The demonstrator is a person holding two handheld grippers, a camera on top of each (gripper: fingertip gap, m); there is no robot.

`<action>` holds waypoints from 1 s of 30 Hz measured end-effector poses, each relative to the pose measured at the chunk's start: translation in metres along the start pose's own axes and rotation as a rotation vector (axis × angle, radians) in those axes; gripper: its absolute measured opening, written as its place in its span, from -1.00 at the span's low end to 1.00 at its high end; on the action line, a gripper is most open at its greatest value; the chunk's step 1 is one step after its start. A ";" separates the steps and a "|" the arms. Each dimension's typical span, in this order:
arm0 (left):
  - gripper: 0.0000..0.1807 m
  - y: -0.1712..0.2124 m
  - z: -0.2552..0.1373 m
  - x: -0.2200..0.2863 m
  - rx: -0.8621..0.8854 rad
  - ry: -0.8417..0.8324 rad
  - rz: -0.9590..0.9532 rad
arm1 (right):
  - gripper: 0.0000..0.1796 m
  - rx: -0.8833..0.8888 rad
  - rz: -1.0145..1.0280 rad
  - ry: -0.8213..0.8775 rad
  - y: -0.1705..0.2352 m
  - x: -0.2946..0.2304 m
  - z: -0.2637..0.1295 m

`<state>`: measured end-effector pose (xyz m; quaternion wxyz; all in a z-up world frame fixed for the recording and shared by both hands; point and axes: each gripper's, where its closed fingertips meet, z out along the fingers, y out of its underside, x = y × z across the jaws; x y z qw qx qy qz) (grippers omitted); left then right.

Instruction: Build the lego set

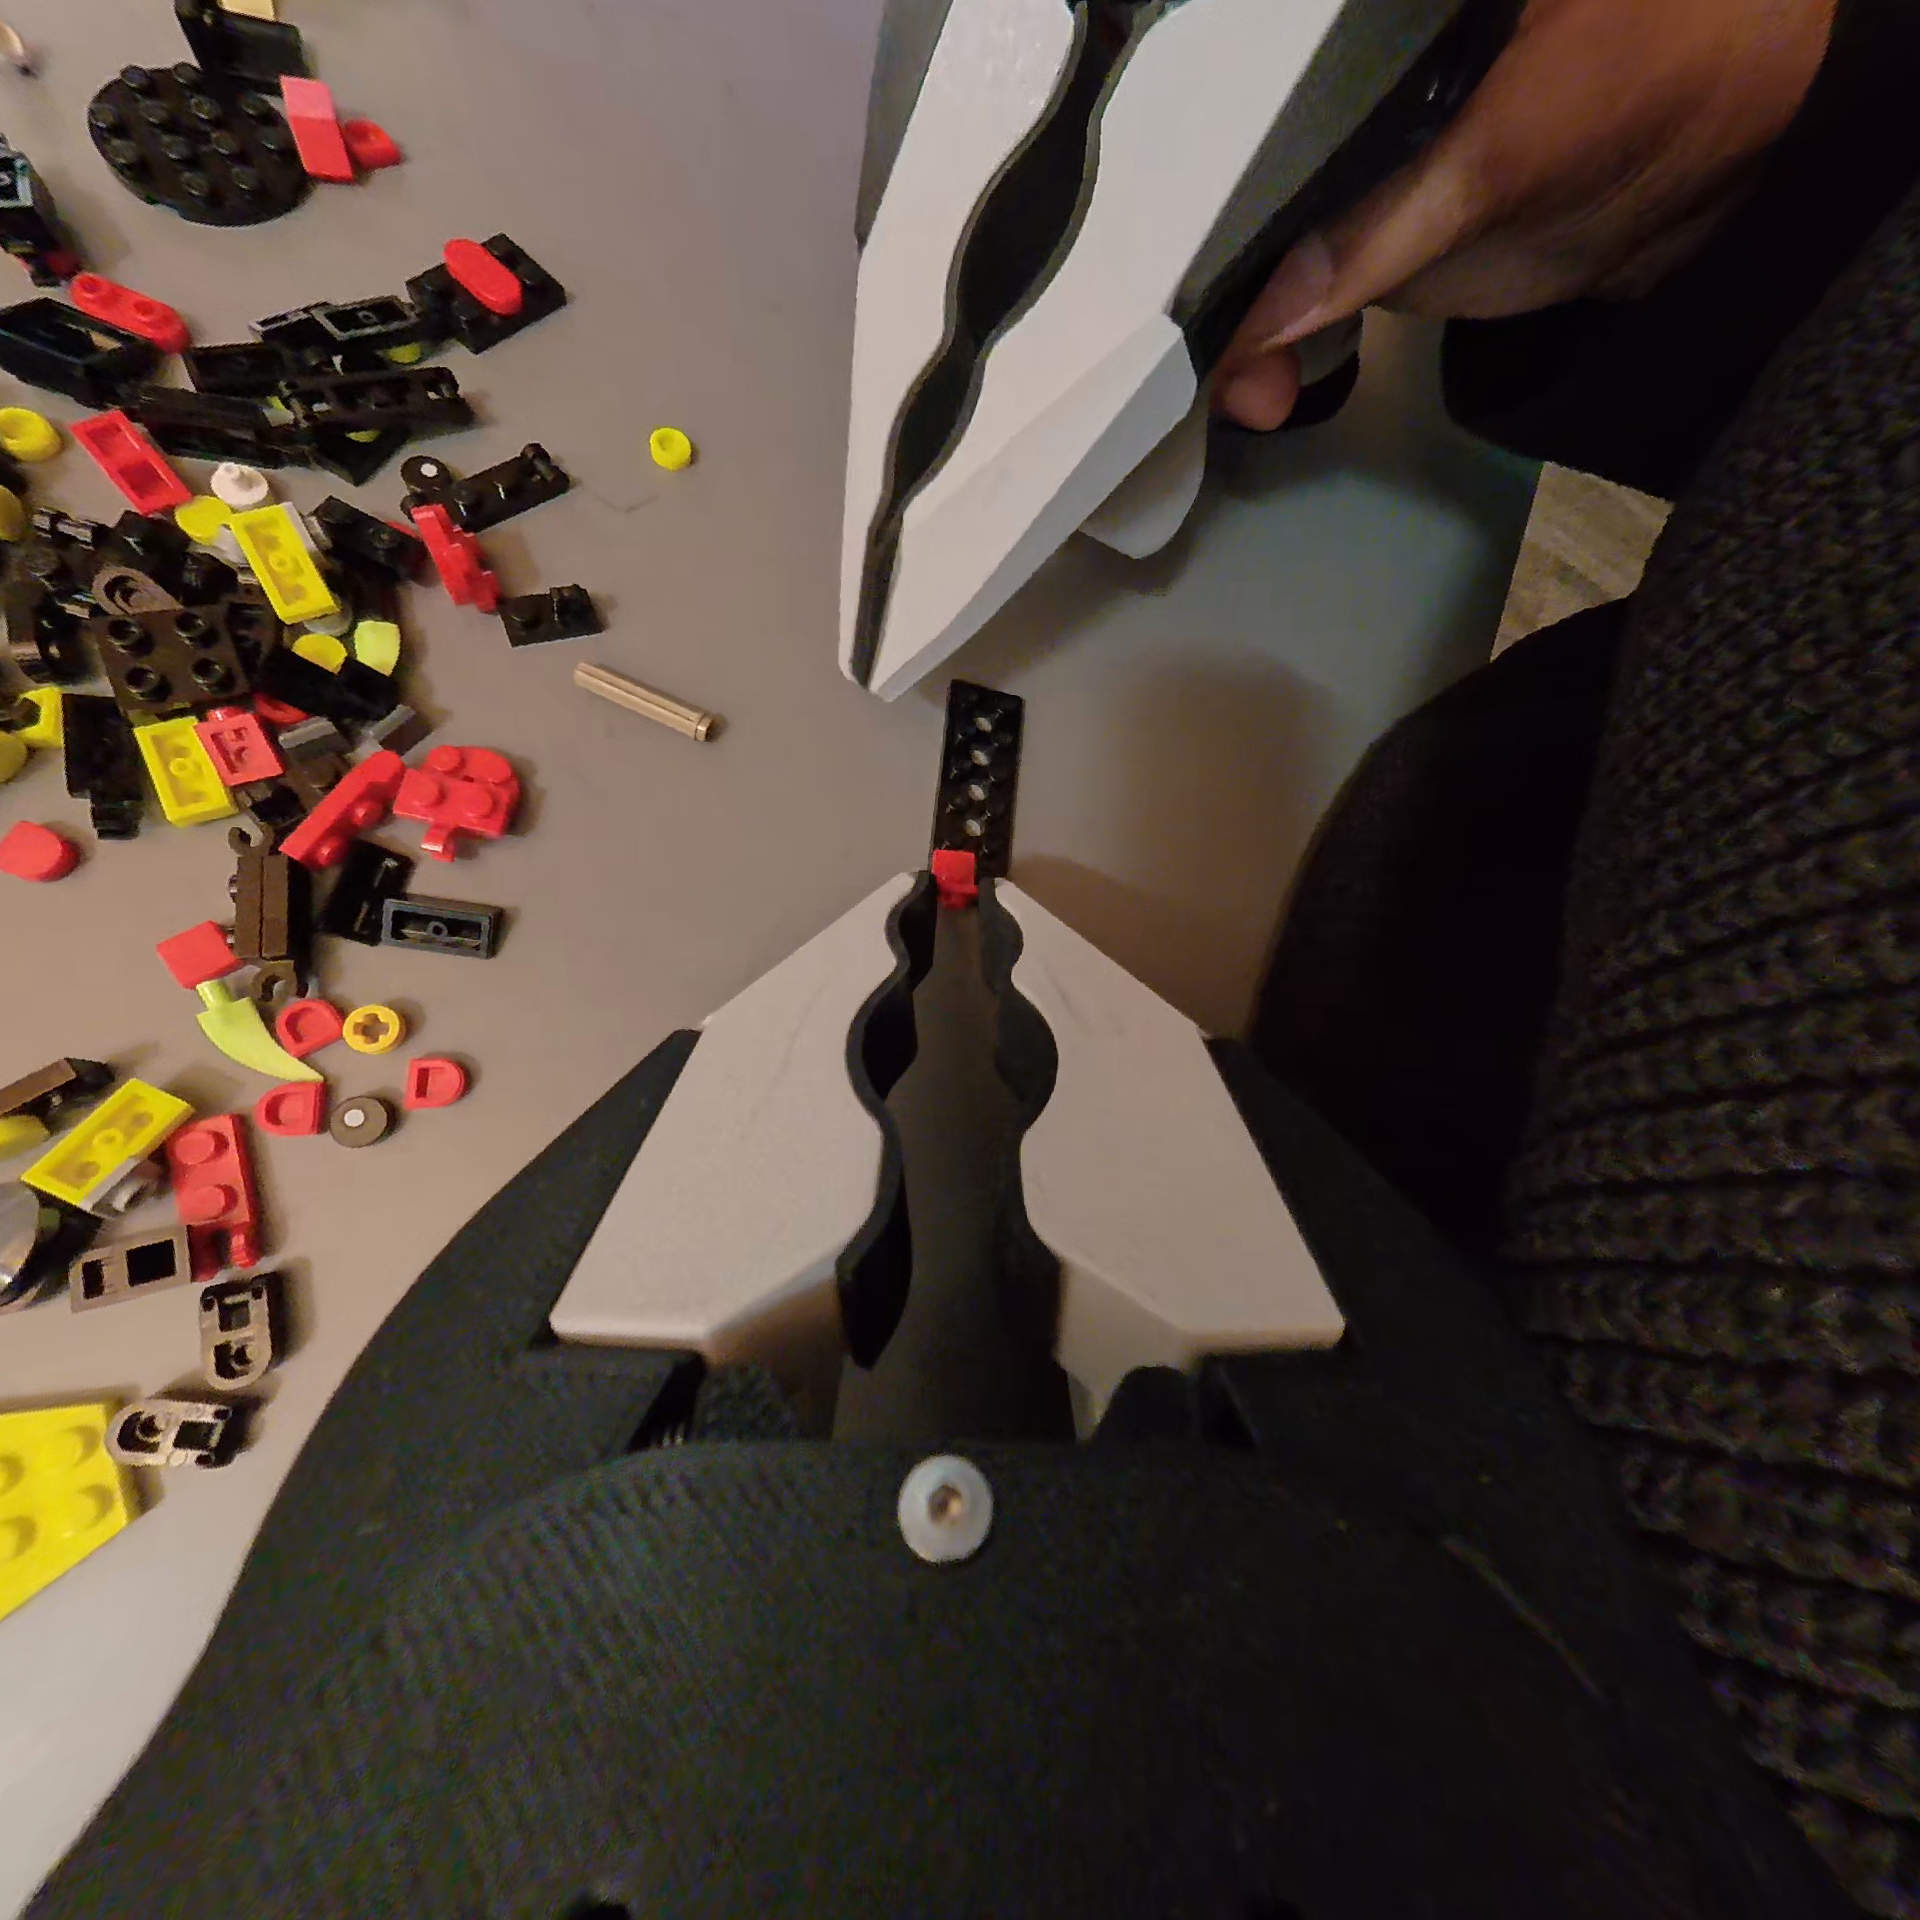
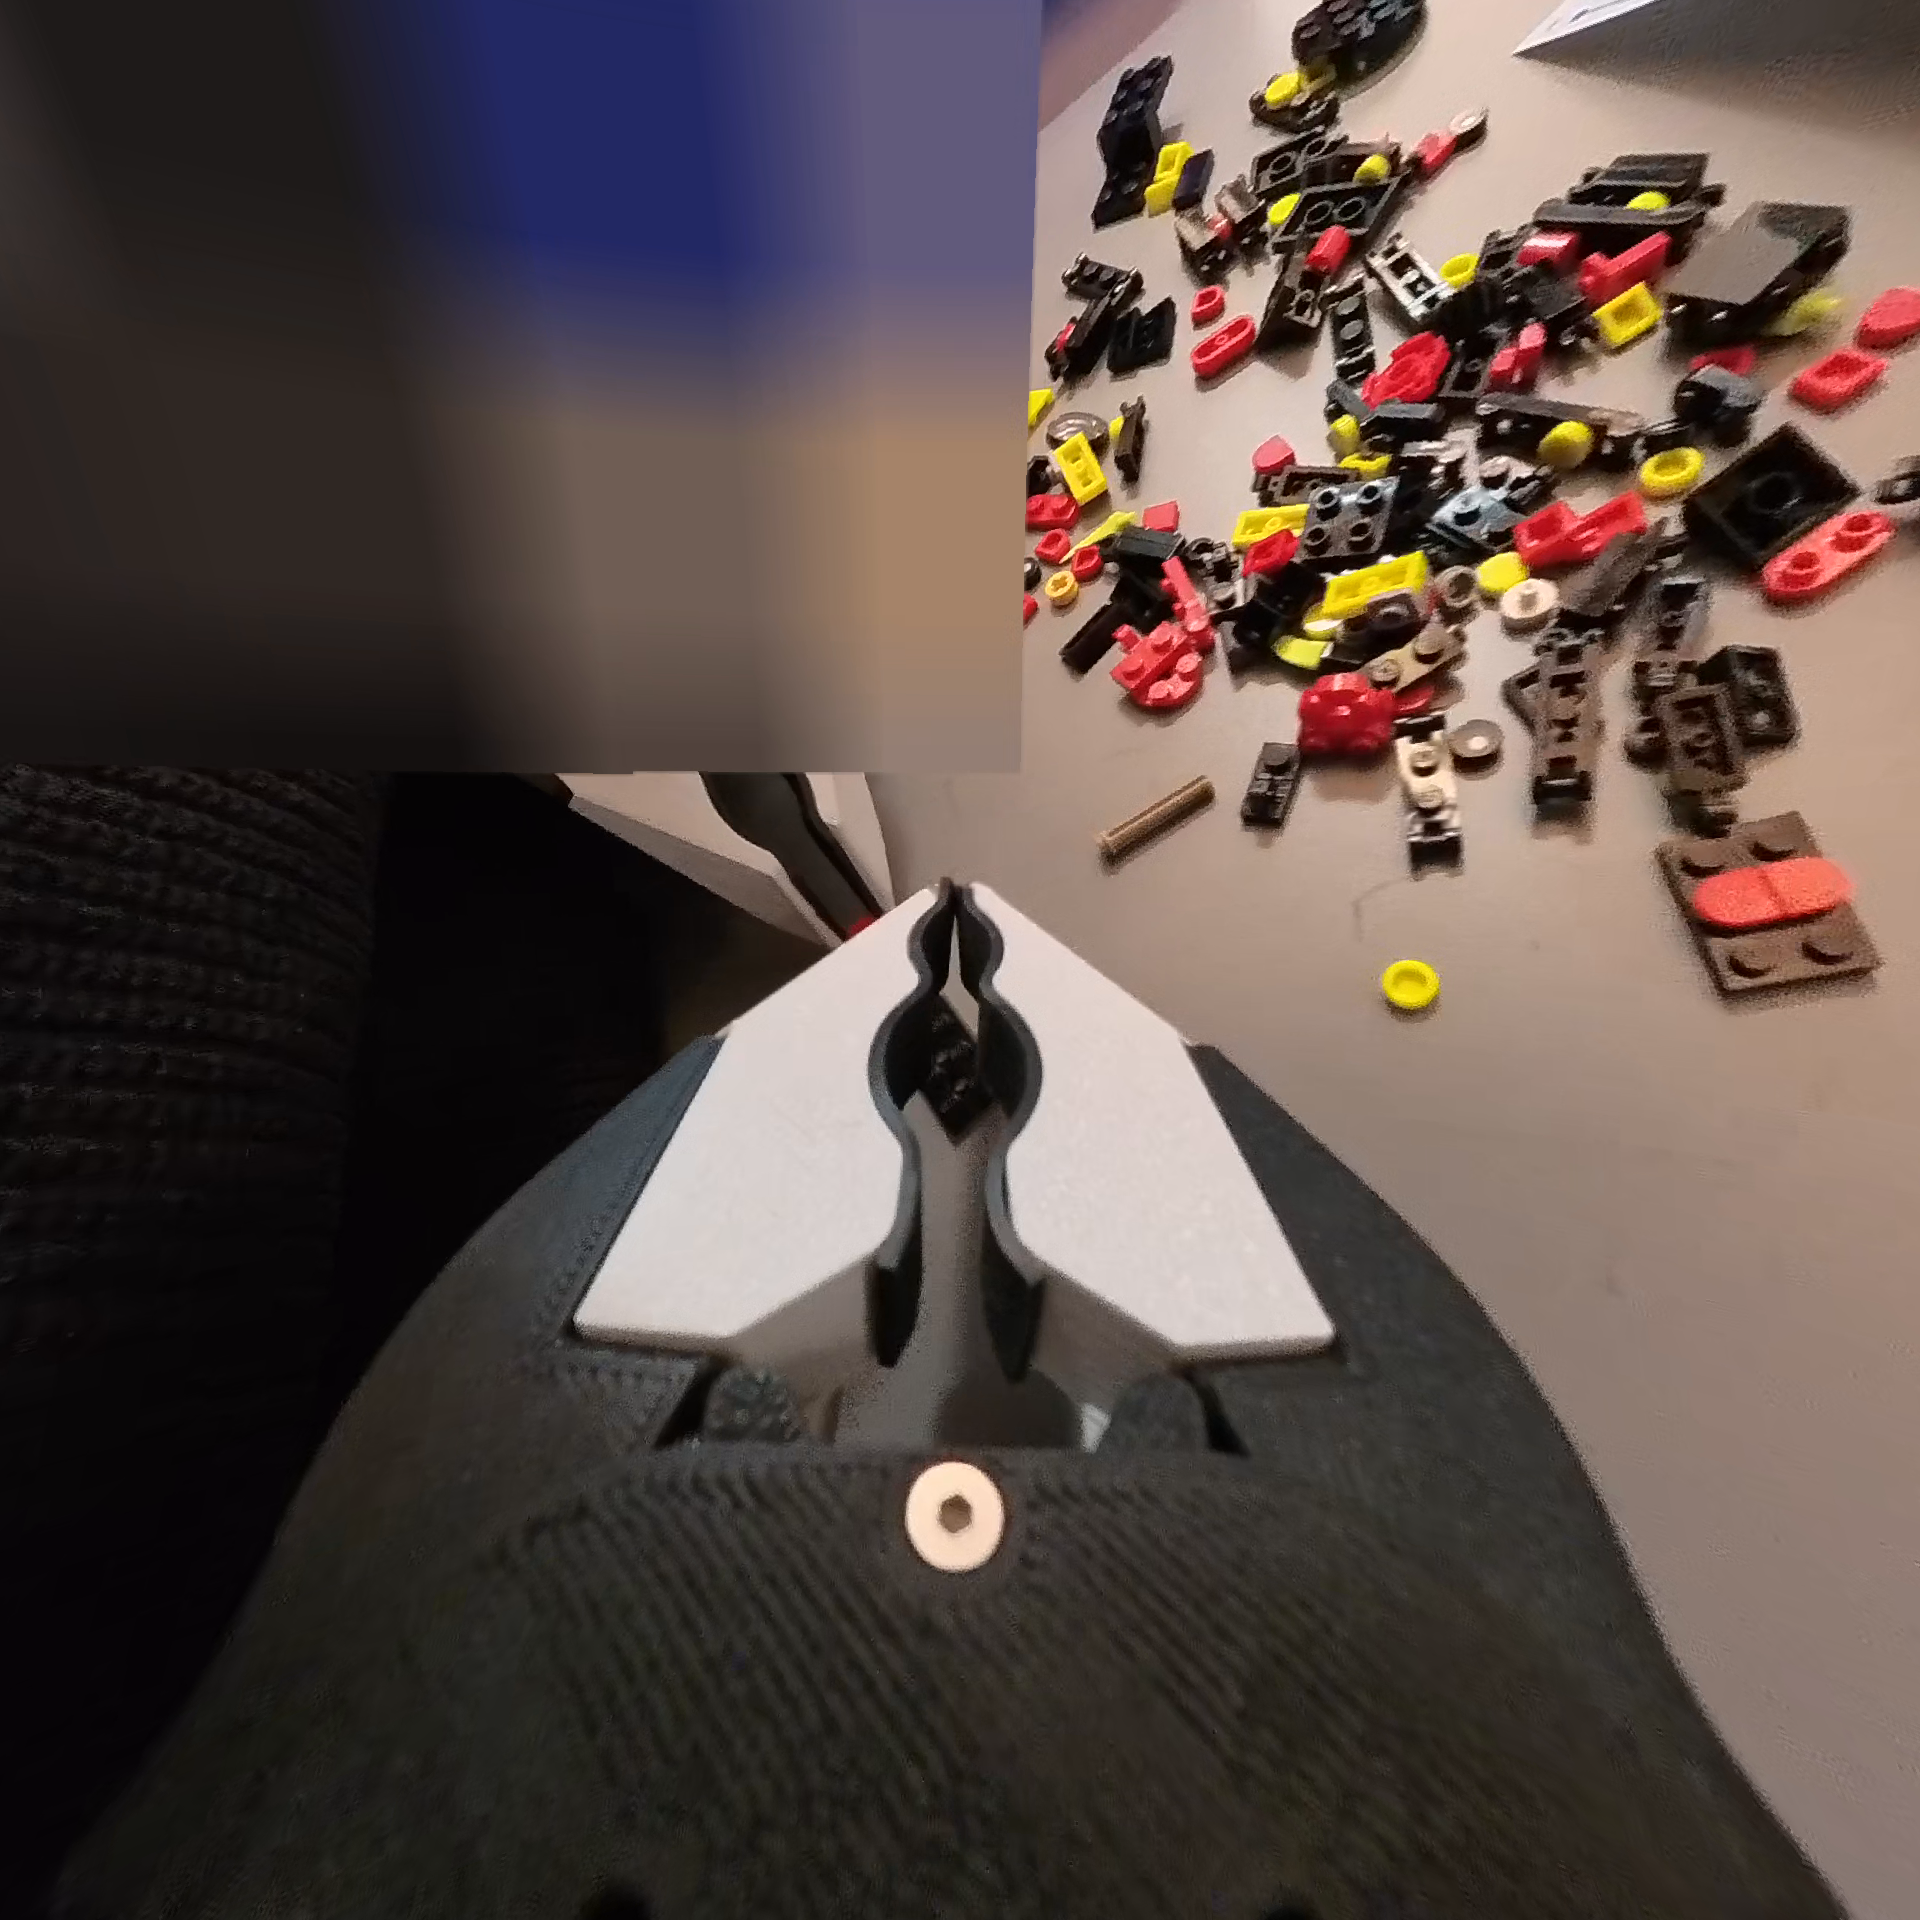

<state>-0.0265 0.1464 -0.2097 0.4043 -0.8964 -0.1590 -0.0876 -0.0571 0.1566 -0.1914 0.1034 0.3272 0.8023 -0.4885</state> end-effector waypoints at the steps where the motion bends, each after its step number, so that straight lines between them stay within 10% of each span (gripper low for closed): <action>1: -0.95 0.000 0.000 0.000 -0.002 0.001 0.000 | -1.00 -0.011 -0.002 -0.006 0.002 -0.001 0.001; 30: -0.95 0.000 0.002 0.001 -0.005 -0.007 0.034 | -0.87 -0.158 -0.118 0.011 0.023 -0.012 0.017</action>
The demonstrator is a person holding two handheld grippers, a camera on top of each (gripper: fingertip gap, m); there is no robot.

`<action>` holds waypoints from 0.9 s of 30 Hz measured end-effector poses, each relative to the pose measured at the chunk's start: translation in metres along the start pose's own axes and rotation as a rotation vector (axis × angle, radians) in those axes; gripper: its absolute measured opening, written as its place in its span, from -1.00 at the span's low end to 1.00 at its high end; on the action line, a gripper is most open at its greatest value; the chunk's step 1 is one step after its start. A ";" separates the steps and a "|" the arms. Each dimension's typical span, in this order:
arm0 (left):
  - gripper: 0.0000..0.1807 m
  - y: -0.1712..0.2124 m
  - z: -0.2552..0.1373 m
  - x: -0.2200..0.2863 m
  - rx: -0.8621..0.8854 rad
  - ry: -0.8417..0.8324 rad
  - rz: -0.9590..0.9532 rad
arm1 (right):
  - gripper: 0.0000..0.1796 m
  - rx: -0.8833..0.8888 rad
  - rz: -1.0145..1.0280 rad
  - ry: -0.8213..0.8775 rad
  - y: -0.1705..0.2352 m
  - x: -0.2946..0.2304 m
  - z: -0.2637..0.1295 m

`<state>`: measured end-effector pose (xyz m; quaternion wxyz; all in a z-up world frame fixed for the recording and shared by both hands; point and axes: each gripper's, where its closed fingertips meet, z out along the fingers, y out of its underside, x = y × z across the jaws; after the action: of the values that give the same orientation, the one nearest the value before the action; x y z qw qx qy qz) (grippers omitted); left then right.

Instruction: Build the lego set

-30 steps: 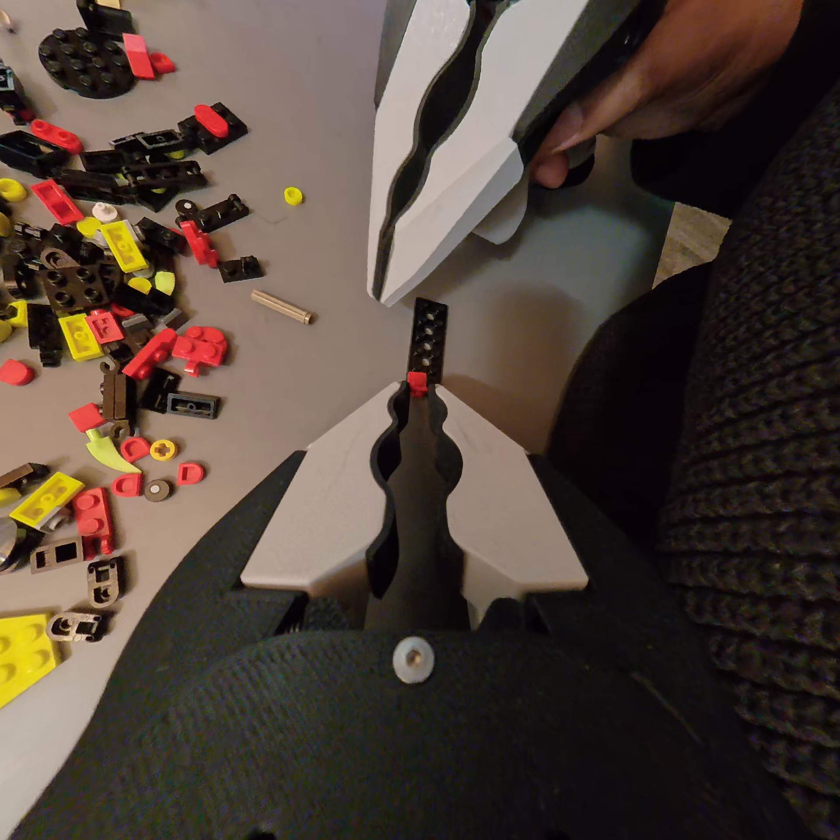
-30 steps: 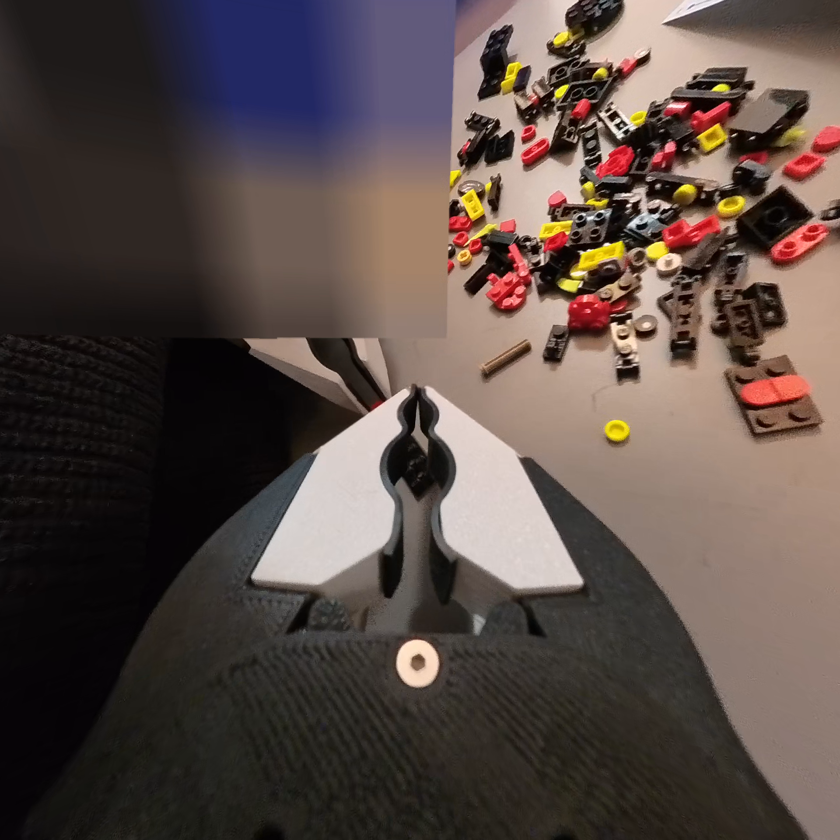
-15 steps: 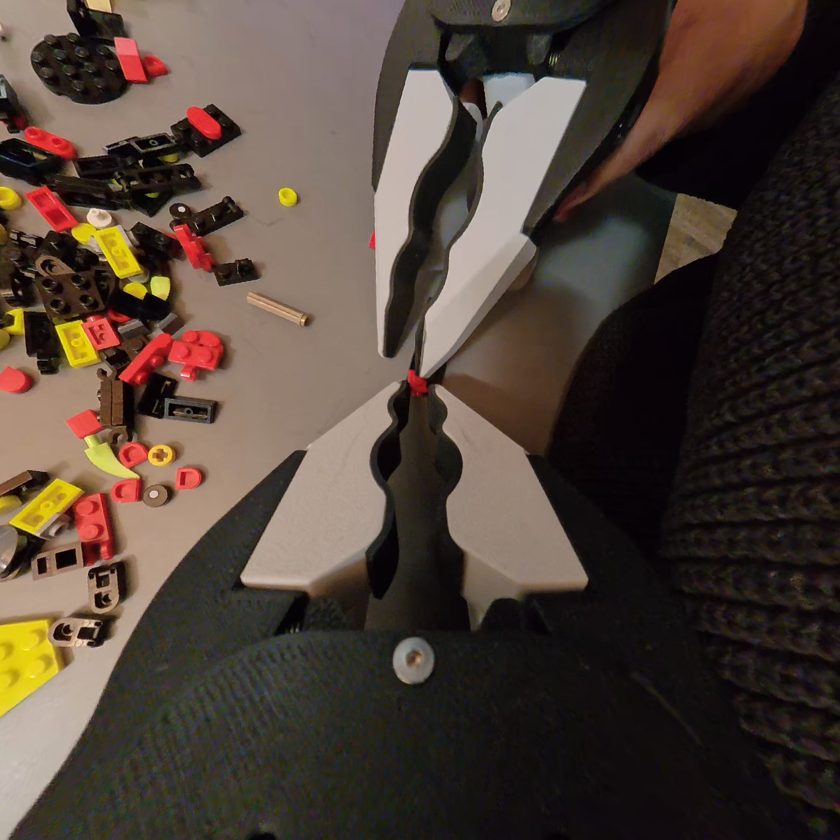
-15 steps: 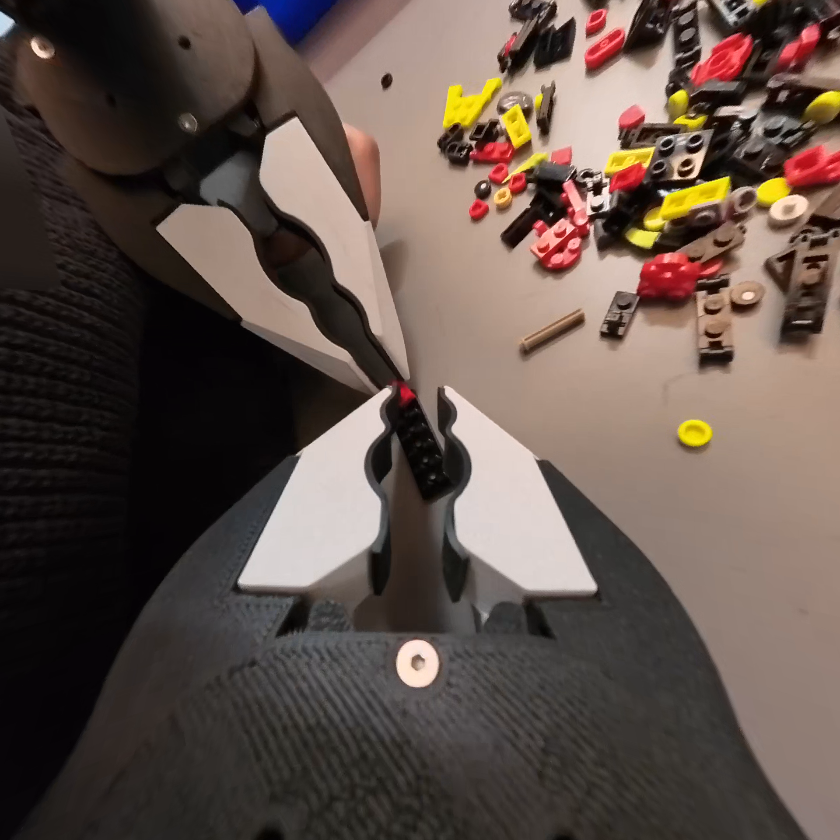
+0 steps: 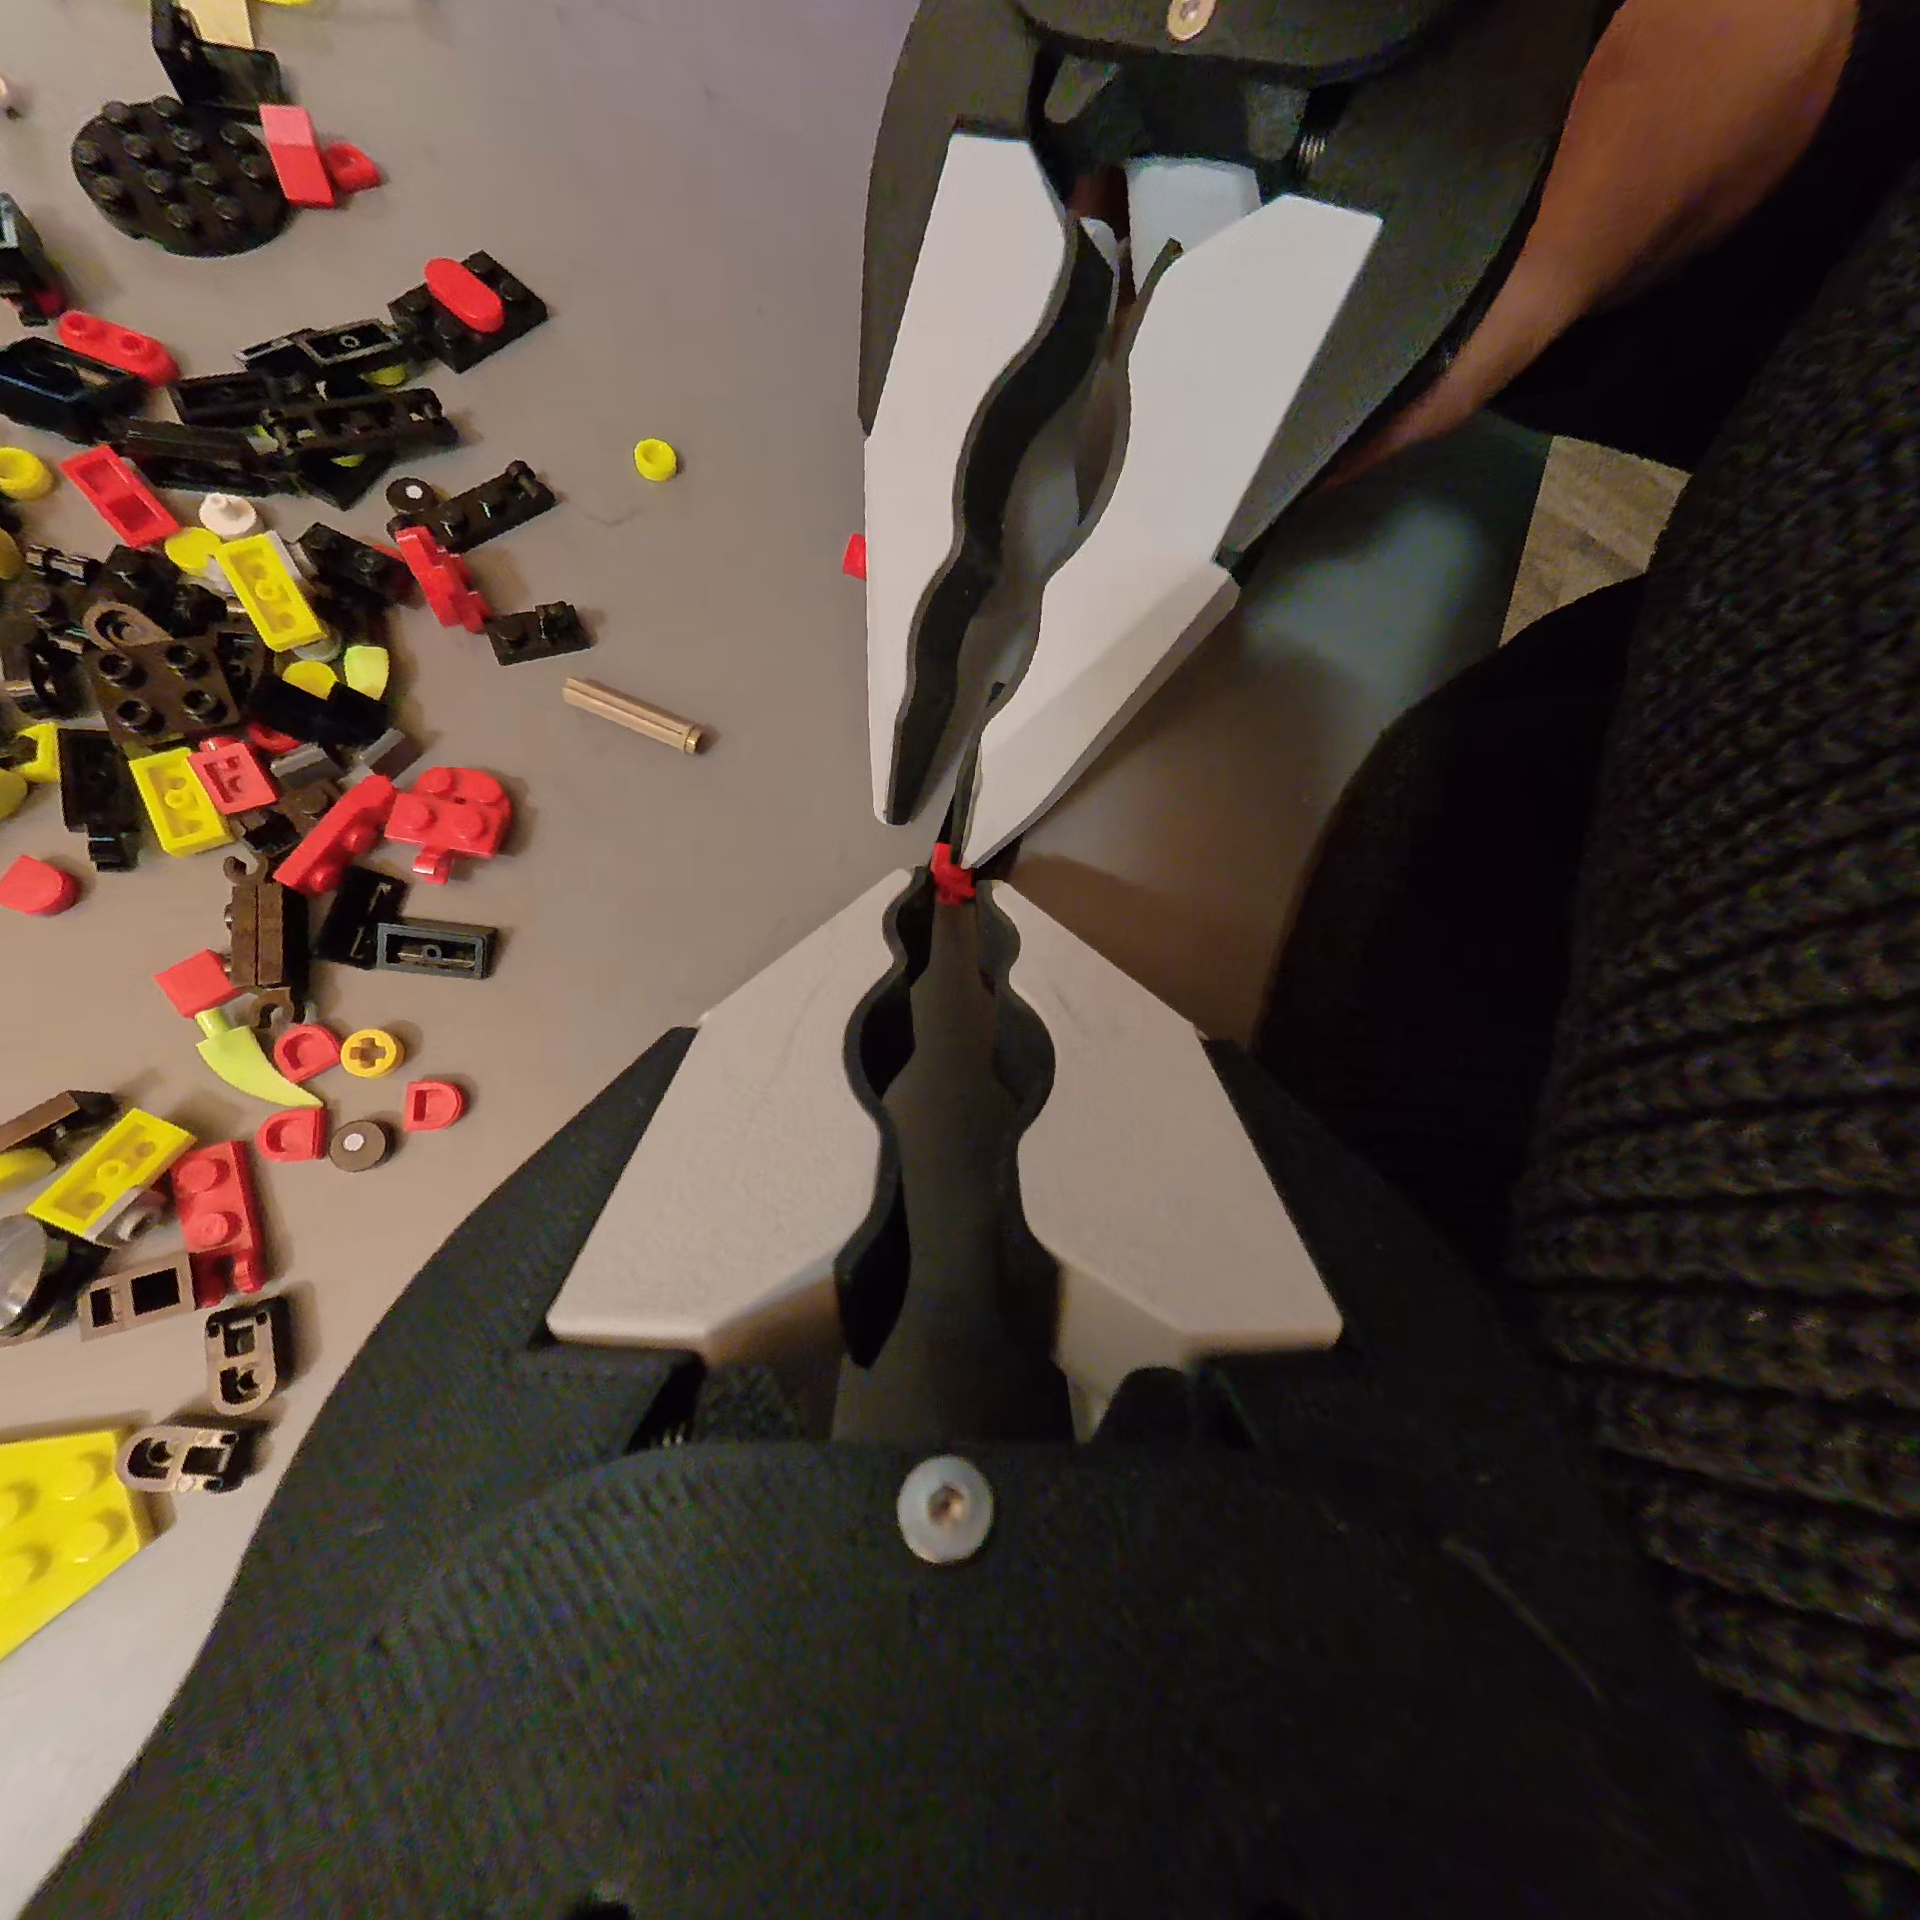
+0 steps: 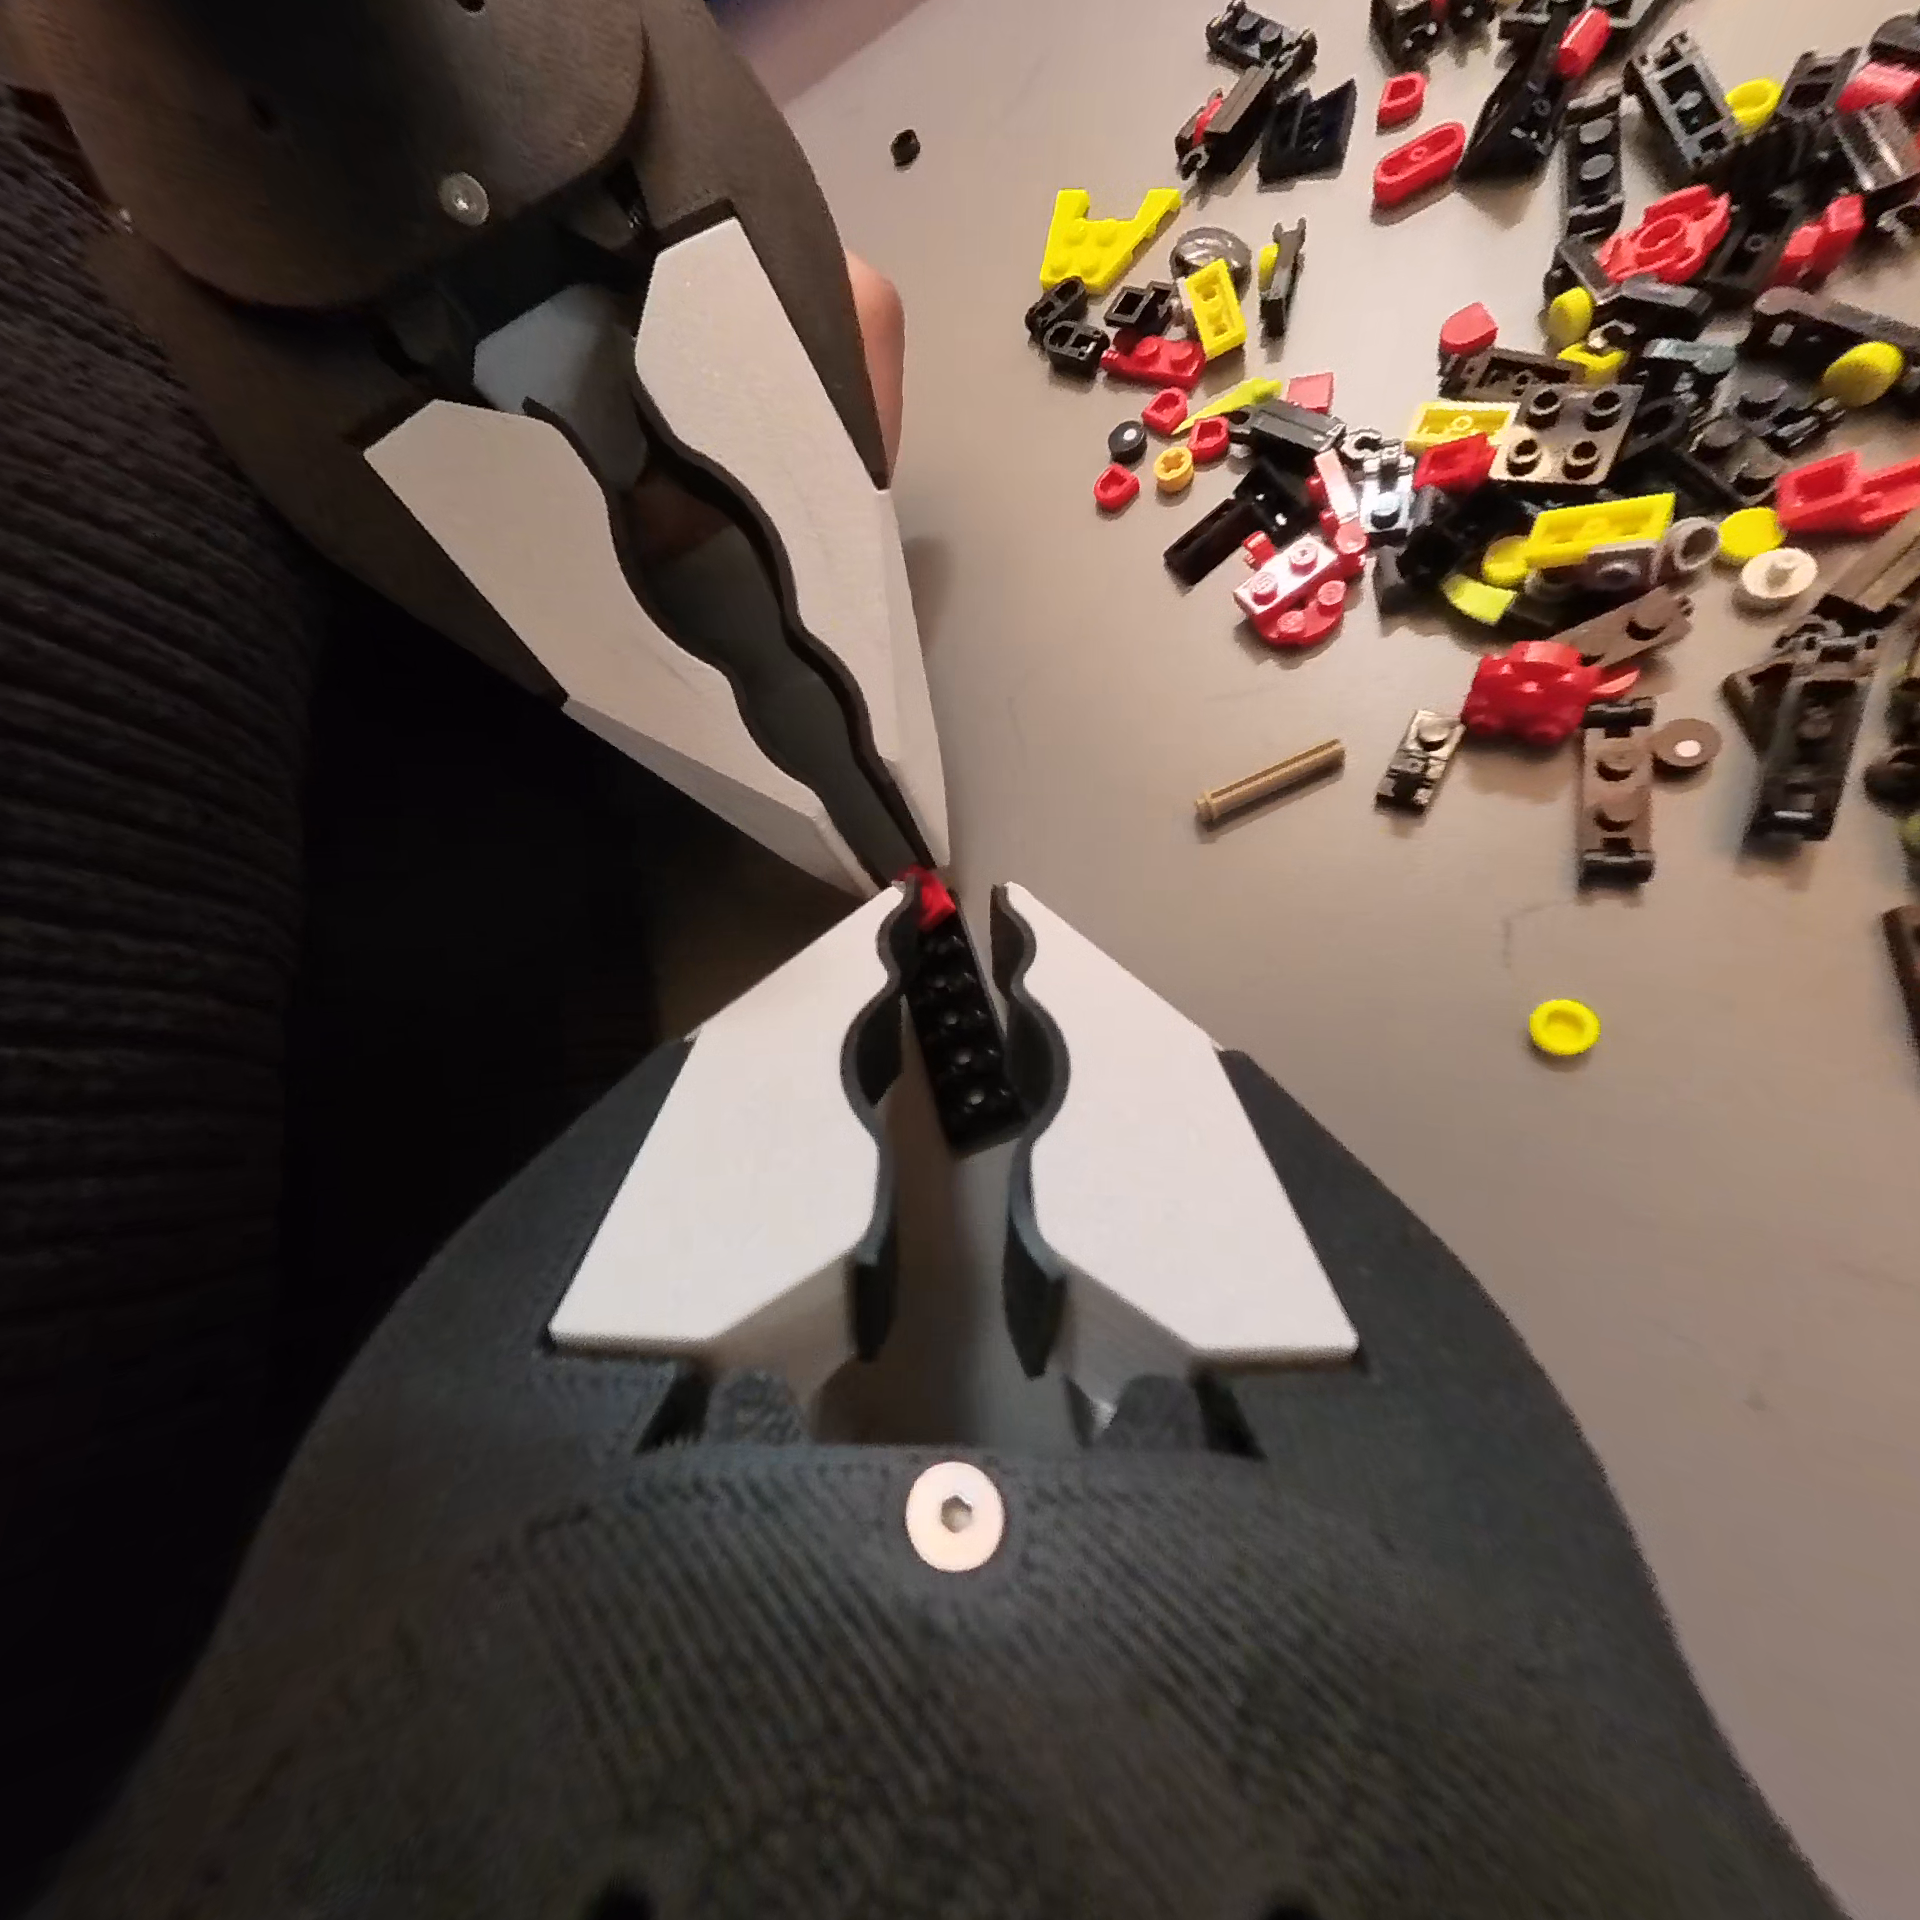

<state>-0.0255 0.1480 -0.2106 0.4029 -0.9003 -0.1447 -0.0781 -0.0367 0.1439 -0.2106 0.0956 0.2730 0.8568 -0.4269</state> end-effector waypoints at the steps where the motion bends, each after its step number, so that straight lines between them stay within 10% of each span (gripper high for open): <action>1: -0.95 0.000 0.000 0.000 -0.001 0.000 0.001 | -0.88 -0.002 -0.009 0.003 0.000 0.000 0.000; 27: -0.95 -0.001 0.001 -0.001 0.004 -0.009 0.013 | -0.95 -0.030 -0.096 0.055 0.002 -0.001 -0.002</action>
<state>-0.0266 0.1495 -0.2109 0.4044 -0.9009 -0.1405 -0.0712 -0.0348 0.1458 -0.2102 0.0556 0.2417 0.8774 -0.4107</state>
